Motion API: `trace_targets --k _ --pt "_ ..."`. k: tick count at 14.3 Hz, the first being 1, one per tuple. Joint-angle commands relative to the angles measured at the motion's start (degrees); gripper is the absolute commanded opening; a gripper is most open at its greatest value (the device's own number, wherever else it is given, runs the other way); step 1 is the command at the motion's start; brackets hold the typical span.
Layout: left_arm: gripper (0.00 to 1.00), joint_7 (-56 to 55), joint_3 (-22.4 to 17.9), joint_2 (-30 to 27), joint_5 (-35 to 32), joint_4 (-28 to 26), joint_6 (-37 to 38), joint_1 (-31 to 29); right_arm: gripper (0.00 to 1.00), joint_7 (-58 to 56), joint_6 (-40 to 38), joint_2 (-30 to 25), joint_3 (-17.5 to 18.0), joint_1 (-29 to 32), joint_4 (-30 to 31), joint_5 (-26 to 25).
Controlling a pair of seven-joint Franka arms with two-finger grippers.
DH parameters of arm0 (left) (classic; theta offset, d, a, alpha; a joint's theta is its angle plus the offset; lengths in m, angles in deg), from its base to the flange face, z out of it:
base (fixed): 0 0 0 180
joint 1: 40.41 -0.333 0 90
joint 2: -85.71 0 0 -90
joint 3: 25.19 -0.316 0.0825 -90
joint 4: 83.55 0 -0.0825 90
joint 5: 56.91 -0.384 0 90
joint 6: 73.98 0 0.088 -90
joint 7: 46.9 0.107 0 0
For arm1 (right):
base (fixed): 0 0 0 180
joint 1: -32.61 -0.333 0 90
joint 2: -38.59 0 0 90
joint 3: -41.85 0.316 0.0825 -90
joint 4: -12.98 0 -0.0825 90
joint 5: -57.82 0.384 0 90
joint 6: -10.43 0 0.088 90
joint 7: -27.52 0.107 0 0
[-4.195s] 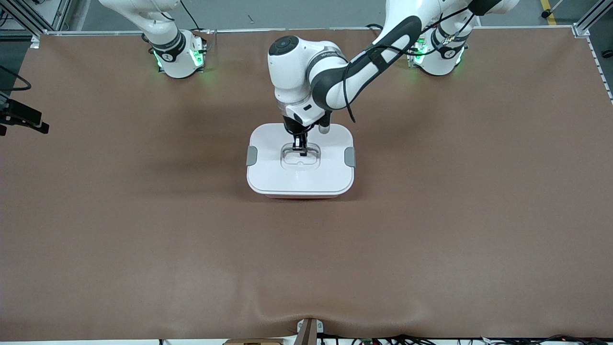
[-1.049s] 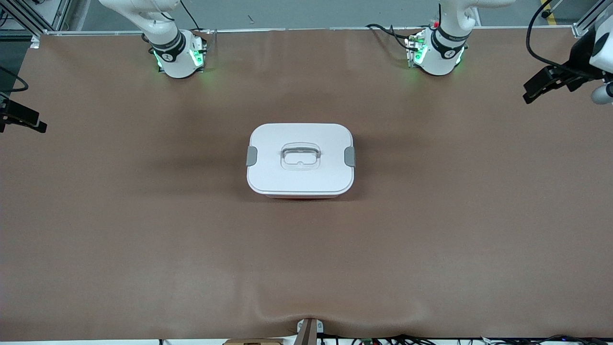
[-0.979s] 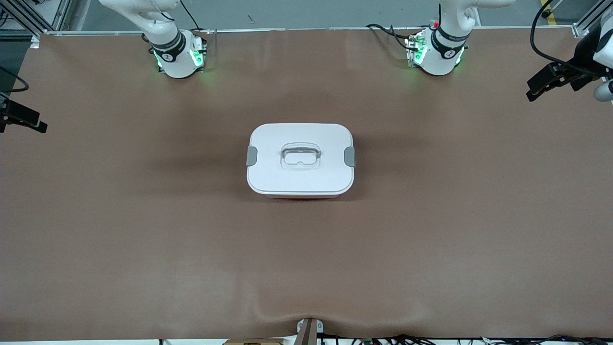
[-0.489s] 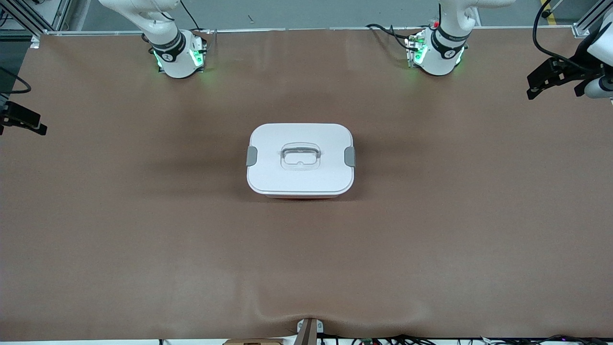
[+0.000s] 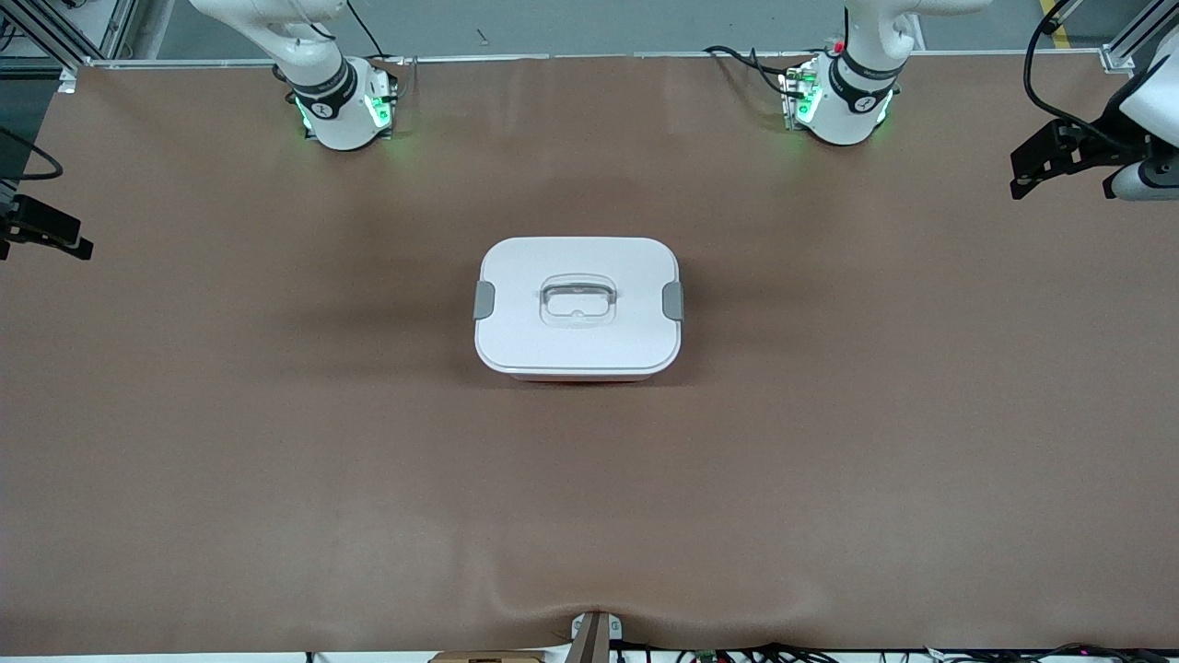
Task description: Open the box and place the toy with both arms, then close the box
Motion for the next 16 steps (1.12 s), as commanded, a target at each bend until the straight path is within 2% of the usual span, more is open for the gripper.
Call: trace_targets --k 1,16 --pt "1.00 -1.74 -0.07 0.46 1.16 1.36 0.31 0.33 1.00 0.39 -0.63 0.23 -0.04 0.31 -0.59 0.21" --pt "1.00 -3.50 -0.16 0.55 2.65 1.45 0.40 0.07 1.00 0.39 -0.45 -0.21 0.22 -0.31 -0.33 0.65"
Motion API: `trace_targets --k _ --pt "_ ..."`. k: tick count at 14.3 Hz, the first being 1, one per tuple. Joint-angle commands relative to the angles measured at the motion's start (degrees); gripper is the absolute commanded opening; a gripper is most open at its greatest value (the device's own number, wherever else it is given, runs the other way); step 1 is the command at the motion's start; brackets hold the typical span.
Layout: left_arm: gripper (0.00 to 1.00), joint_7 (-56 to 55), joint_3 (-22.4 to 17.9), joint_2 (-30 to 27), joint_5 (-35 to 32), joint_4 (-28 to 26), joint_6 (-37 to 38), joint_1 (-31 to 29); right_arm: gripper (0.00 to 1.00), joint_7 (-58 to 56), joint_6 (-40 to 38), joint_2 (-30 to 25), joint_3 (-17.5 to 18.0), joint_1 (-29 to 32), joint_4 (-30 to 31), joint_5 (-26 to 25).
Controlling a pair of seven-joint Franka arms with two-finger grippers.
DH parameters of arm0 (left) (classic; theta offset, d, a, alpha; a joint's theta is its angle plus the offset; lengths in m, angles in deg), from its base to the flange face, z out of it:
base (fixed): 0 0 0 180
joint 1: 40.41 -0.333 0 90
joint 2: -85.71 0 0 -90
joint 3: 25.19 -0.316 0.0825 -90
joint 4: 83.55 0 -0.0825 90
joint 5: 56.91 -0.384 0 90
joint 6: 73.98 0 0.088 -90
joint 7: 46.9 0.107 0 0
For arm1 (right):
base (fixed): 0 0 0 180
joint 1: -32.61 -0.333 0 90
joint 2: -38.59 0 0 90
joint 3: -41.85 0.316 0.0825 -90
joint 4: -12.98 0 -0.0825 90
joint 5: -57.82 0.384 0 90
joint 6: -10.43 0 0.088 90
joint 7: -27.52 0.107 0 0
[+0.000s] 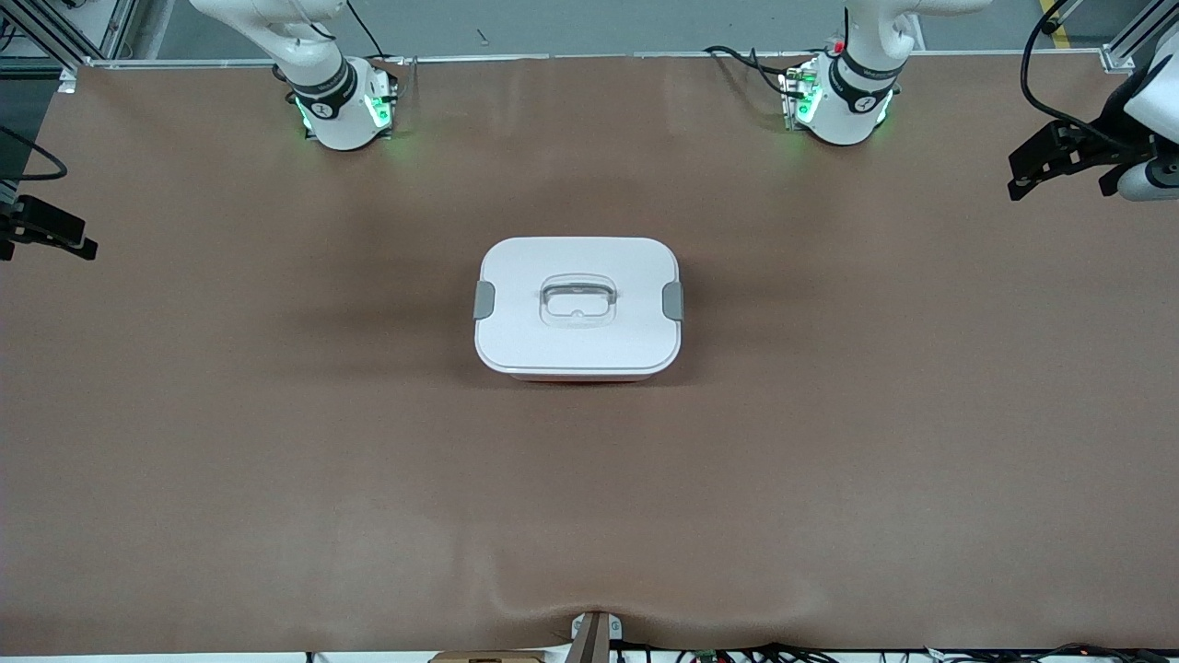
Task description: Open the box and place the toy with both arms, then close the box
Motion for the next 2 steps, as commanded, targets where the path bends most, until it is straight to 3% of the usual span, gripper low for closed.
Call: trace_targets --k 1,2 --pt "1.00 -0.62 -0.21 0.55 1.66 1.29 0.45 -0.06 1.00 0.39 -0.40 -0.26 -0.13 -0.17 -0.42 0.50" --pt "1.00 -0.62 -0.21 0.55 1.66 1.29 0.53 -0.15 1.00 0.39 -0.14 -0.26 -0.13 -0.17 -0.42 0.50"
